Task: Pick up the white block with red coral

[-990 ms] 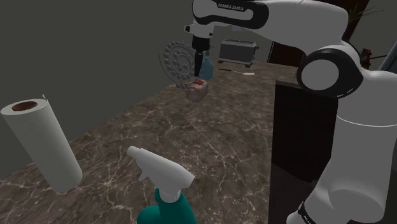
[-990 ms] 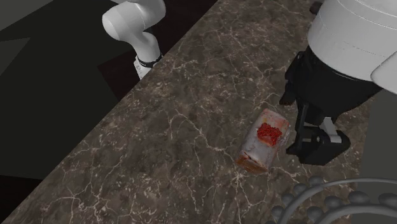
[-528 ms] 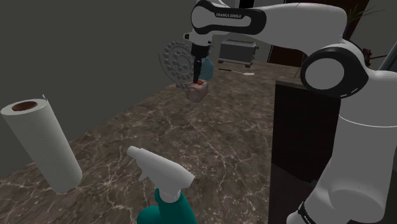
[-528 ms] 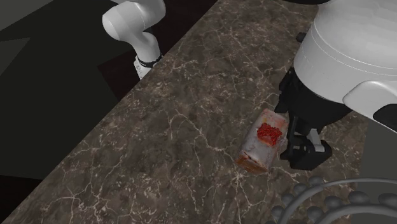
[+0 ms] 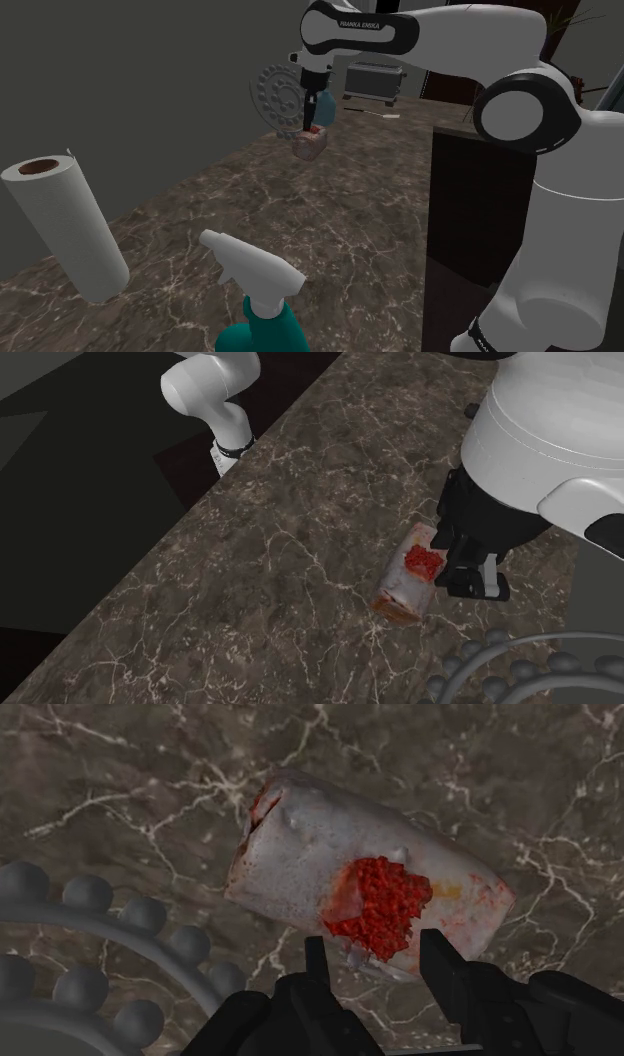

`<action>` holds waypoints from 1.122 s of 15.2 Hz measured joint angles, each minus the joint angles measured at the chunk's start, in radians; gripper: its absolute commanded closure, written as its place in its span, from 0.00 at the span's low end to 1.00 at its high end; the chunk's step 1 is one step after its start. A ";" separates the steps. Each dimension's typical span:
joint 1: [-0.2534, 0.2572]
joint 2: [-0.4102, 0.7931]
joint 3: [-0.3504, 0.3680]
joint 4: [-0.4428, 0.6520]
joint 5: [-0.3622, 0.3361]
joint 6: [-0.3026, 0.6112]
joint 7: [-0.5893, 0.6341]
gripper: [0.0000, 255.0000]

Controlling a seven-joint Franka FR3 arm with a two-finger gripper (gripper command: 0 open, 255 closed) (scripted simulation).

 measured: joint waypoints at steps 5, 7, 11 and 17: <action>-0.003 0.014 -0.001 0.047 0.001 -0.036 0.001 1.00; -0.005 0.025 -0.001 0.089 0.003 -0.068 0.001 1.00; -0.009 0.051 -0.002 0.183 0.006 -0.135 0.003 1.00; -0.024 0.137 -0.001 0.403 0.018 -0.270 0.006 1.00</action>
